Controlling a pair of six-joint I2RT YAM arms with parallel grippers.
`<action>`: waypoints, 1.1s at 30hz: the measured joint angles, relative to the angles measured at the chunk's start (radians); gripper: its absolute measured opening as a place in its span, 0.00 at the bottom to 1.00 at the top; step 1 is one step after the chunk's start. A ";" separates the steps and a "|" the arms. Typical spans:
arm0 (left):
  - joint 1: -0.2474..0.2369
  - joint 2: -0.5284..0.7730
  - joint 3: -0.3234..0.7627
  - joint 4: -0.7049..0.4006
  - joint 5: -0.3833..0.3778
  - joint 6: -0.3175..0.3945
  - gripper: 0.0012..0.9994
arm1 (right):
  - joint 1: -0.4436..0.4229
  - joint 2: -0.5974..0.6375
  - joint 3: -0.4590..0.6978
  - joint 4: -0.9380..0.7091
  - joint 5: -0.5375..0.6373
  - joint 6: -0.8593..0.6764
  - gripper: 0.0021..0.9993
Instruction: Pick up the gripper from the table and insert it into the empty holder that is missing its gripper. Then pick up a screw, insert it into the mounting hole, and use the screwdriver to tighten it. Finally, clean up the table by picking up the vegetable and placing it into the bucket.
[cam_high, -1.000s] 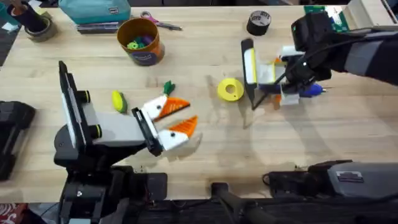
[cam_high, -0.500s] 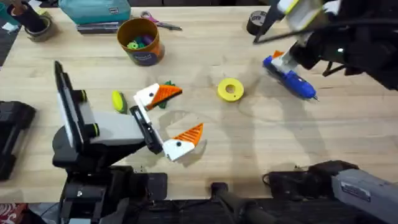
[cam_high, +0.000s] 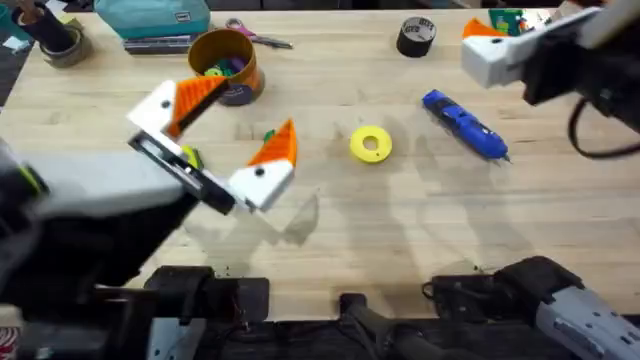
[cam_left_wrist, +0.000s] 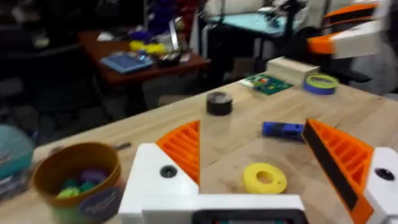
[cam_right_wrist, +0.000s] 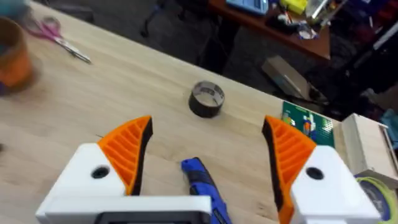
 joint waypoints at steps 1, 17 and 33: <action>0.000 0.035 0.038 -0.048 -0.031 0.012 0.99 | 0.012 -0.028 0.002 -0.017 -0.002 0.018 1.00; 0.001 0.478 0.496 -0.624 -0.360 0.114 0.99 | 0.080 -0.278 0.006 -0.578 -0.010 0.231 1.00; -0.029 0.562 0.513 -0.806 -0.471 0.121 0.99 | 0.080 -0.277 0.006 -0.628 -0.010 0.261 1.00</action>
